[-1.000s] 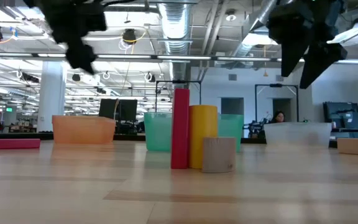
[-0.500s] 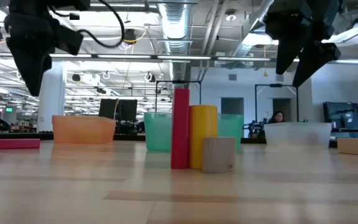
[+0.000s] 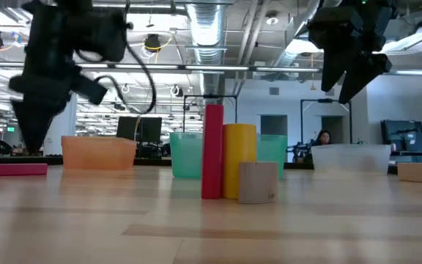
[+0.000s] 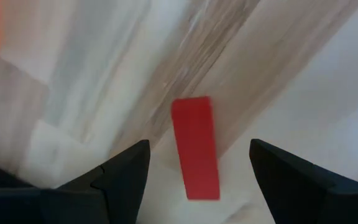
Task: Sort & place blocks by color
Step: Put the red block into the blue bin
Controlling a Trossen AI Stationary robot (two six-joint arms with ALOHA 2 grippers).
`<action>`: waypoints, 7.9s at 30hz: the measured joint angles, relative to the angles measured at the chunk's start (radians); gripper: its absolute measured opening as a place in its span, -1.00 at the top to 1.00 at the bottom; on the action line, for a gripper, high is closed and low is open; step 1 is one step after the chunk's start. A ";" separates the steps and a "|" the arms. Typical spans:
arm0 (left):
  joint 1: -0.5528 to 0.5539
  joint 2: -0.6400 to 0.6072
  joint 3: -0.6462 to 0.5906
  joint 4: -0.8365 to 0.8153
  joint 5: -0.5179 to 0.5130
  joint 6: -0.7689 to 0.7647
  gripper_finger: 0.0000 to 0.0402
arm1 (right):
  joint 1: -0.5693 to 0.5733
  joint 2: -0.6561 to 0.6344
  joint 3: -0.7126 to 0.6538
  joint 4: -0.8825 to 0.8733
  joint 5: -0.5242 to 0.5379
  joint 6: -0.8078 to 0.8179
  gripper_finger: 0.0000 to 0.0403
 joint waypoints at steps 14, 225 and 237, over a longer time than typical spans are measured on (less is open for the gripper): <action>0.001 -0.058 -0.188 0.177 0.061 -0.079 -0.04 | -0.001 0.000 0.000 0.001 -0.015 -0.016 -0.63; -0.318 -0.209 0.197 0.246 -0.385 -0.208 -0.15 | -0.216 0.178 0.005 0.633 0.001 -0.919 0.60; -0.257 -0.209 0.197 0.248 -0.328 -0.175 -0.15 | -0.207 0.336 0.076 0.484 -0.183 -0.878 0.39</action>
